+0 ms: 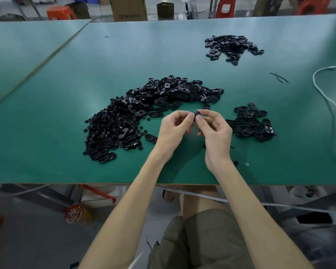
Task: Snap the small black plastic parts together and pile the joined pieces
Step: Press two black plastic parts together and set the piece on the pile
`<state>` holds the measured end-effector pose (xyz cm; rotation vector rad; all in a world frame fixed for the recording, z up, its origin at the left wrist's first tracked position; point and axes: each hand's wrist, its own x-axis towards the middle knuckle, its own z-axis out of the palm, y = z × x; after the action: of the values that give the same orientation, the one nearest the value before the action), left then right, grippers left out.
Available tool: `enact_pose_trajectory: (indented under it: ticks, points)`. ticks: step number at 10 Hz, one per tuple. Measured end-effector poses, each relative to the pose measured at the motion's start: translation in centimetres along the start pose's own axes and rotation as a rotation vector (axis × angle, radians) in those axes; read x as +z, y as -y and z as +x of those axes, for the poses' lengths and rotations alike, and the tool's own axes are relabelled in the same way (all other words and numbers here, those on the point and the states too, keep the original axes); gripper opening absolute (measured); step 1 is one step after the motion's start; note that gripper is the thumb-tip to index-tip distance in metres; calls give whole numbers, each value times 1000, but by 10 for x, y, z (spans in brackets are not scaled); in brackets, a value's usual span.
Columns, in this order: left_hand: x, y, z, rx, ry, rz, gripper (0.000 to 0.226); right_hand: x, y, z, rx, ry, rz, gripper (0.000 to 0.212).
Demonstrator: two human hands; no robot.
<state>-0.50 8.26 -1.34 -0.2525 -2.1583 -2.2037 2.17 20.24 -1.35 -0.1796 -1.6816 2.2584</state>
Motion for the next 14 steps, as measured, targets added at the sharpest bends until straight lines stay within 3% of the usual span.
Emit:
enact_pose_trajectory:
  ticks: [14]
  points:
    - [-2, 0, 0, -17, -20, -82, 15, -1, -1, 1, 27, -11, -5, 12]
